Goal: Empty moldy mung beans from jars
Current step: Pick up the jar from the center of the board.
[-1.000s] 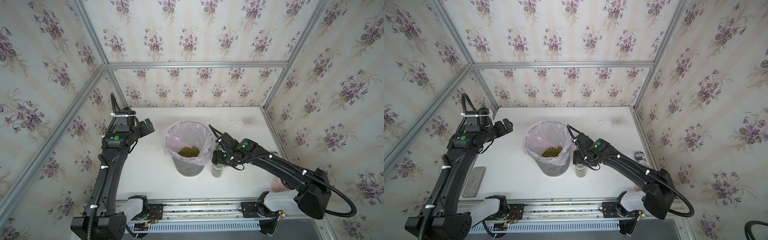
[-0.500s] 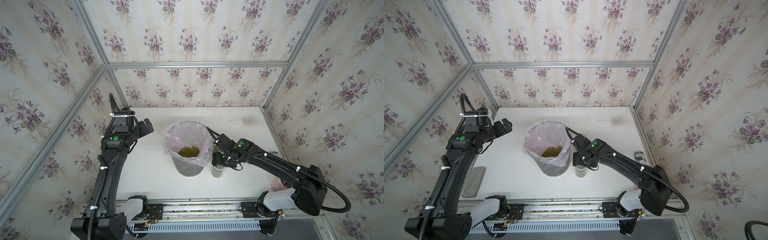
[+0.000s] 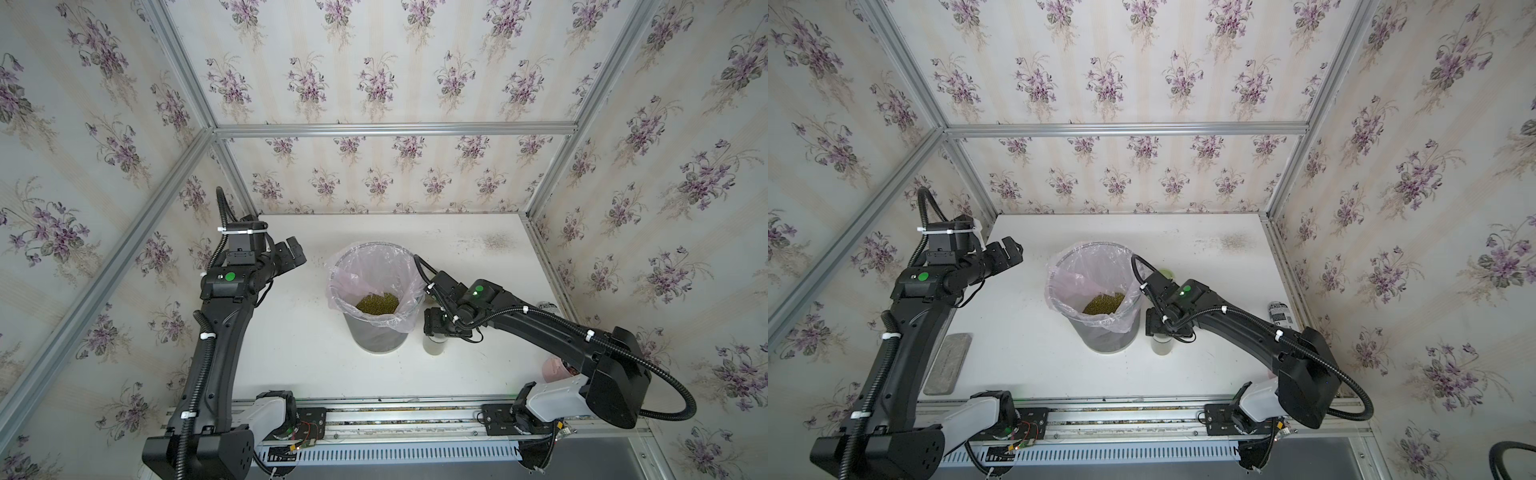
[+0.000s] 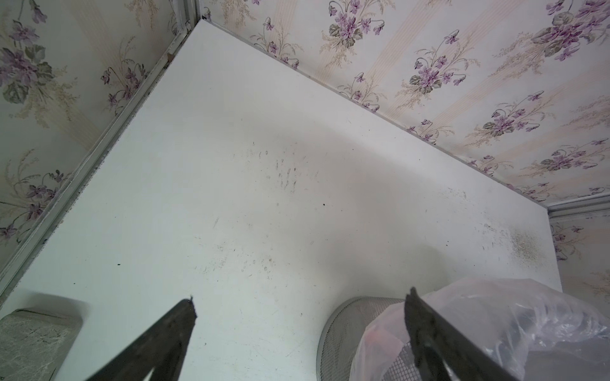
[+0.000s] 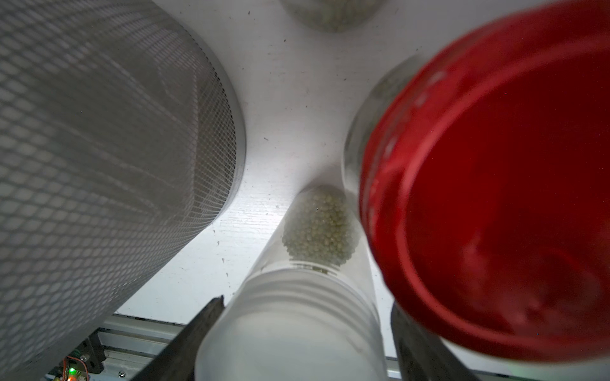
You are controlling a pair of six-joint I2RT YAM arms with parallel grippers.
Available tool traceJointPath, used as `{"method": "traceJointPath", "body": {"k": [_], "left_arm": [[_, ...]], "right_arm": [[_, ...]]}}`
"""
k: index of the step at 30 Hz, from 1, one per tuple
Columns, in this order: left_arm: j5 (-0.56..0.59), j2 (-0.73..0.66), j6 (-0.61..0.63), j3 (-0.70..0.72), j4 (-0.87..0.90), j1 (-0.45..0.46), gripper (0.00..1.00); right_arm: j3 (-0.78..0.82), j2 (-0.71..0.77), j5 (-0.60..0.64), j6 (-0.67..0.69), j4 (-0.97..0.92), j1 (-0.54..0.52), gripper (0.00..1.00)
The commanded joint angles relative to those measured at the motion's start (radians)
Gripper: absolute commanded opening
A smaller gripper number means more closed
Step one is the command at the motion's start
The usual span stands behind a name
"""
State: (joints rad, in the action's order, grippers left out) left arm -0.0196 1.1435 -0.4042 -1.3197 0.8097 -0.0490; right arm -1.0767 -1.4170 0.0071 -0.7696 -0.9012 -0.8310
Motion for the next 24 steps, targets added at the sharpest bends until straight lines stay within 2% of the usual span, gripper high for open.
{"method": "traceJointPath", "body": {"k": [1, 12, 24], "left_arm": [[0.001, 0.004, -0.004, 0.004, 0.009, -0.003, 0.99], [-0.002, 0.007, -0.009, 0.002, 0.012, -0.007, 0.99], [-0.009, 0.005, -0.010, 0.002, 0.012, -0.007, 0.99]], "right_arm": [[0.007, -0.006, 0.011, -0.010, 0.001, -0.002, 0.75], [0.038, -0.004, 0.015, -0.010, 0.017, -0.002, 0.71], [0.031, 0.028, 0.021, -0.013, 0.005, -0.002, 0.59]]}}
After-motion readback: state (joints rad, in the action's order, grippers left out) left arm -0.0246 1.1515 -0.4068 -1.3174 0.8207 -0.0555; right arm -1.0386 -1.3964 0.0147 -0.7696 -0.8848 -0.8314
